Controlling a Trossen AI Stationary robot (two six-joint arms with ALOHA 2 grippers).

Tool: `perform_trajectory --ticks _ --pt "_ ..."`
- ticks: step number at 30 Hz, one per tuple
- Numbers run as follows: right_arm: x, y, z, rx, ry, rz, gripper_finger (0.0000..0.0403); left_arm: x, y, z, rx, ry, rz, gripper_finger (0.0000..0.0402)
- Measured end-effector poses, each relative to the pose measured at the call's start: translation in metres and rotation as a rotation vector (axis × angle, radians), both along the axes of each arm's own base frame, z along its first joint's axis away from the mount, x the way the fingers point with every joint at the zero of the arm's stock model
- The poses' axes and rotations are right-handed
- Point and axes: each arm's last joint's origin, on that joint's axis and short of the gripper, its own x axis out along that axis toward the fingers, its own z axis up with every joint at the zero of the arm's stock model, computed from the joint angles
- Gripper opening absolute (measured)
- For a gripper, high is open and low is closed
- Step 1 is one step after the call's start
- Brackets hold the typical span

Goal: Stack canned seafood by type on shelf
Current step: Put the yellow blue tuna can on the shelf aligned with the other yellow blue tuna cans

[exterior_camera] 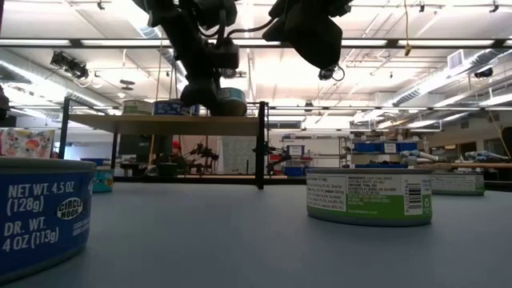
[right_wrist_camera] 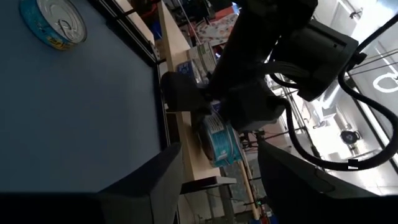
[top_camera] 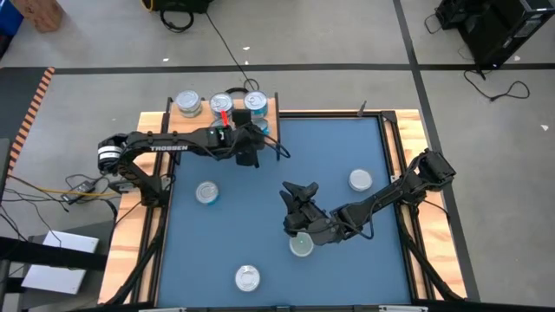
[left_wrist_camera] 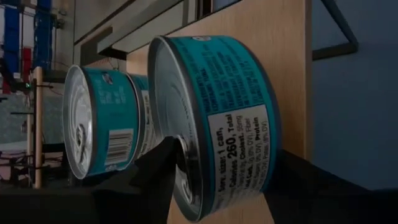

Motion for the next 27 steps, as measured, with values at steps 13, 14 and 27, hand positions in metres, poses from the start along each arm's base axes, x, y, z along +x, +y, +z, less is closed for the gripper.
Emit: perform_trajectory --ticks 13,14,27 --pt "0.0 0.0 0.0 0.0 0.0 0.001 0.0213 -0.001 0.0 0.003 -0.008 0.011 0.007 0.0212" --pt "0.0 0.0 0.0 0.001 0.0 0.001 0.0213 -0.001 0.0 0.005 -0.012 0.009 0.003 0.0212" --pt "0.0 0.0 0.0 0.0 0.0 0.001 0.0211 -0.004 0.021 0.014 -0.106 -0.056 0.021 0.0212"
